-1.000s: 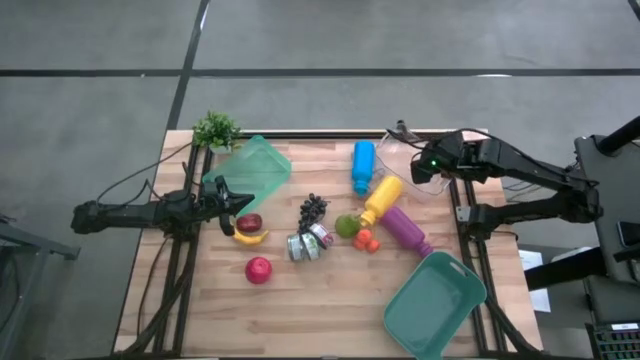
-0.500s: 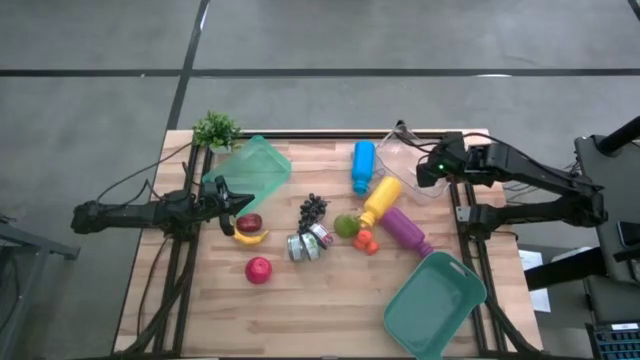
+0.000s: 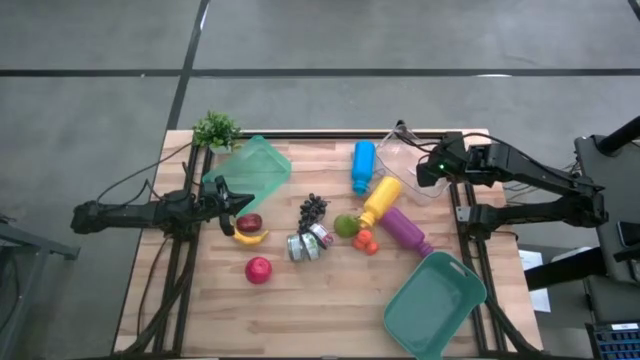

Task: Pick & Place Food Item
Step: Put the transparent water bottle into the transparent bin

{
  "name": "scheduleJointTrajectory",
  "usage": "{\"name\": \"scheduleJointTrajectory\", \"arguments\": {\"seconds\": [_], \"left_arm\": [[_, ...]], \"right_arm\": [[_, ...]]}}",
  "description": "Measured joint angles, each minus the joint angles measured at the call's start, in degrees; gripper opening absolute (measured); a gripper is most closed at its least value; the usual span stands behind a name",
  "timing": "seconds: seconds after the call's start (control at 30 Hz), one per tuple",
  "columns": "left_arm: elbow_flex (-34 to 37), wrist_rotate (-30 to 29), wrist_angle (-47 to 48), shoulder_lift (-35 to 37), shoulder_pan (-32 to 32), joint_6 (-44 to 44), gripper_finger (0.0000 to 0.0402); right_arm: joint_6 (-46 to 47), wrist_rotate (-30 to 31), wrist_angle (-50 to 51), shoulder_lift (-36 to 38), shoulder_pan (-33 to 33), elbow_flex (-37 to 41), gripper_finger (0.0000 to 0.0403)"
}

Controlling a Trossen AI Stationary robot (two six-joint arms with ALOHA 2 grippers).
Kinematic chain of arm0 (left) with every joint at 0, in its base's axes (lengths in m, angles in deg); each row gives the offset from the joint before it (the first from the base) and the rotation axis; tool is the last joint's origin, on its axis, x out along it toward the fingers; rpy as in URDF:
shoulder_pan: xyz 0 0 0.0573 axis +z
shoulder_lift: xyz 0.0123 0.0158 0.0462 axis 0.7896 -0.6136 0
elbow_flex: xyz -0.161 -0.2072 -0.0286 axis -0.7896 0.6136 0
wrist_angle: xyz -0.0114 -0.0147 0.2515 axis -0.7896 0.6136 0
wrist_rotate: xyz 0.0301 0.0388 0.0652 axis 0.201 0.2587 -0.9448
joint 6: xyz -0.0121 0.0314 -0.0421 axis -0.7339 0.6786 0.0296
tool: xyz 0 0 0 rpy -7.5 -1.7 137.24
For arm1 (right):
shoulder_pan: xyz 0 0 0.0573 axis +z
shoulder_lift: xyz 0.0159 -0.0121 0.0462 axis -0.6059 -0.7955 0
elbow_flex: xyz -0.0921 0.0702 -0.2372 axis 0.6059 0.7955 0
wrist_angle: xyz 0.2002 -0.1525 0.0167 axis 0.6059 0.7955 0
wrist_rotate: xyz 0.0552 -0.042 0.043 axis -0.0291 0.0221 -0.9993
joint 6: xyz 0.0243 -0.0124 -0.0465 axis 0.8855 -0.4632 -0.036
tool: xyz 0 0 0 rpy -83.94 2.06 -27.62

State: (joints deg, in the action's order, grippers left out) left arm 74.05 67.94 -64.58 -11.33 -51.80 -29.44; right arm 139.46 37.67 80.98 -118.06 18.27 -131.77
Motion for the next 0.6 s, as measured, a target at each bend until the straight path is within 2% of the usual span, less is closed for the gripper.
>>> {"name": "scheduleJointTrajectory", "arguments": {"seconds": [0.17, 0.37, 0.6], "left_arm": [[0.0, 0.0, 0.0, 0.0, 0.0, 0.0, 0.0001], [0.0, 0.0, 0.0, 0.0, 0.0, 0.0, 0.0001], [0.0, 0.0, 0.0, 0.0, 0.0, 0.0, 0.0001]], "right_arm": [[-3.1, 1.5, -2.4, -0.6, -1.4, -1.4, 0.0325], [-10.3, 1.5, -7.2, -3.2, -6.5, -3.0, 0.0325], [-21.9, -5.3, -15.1, -7.6, -15.9, -4.5, 0.0325]]}}
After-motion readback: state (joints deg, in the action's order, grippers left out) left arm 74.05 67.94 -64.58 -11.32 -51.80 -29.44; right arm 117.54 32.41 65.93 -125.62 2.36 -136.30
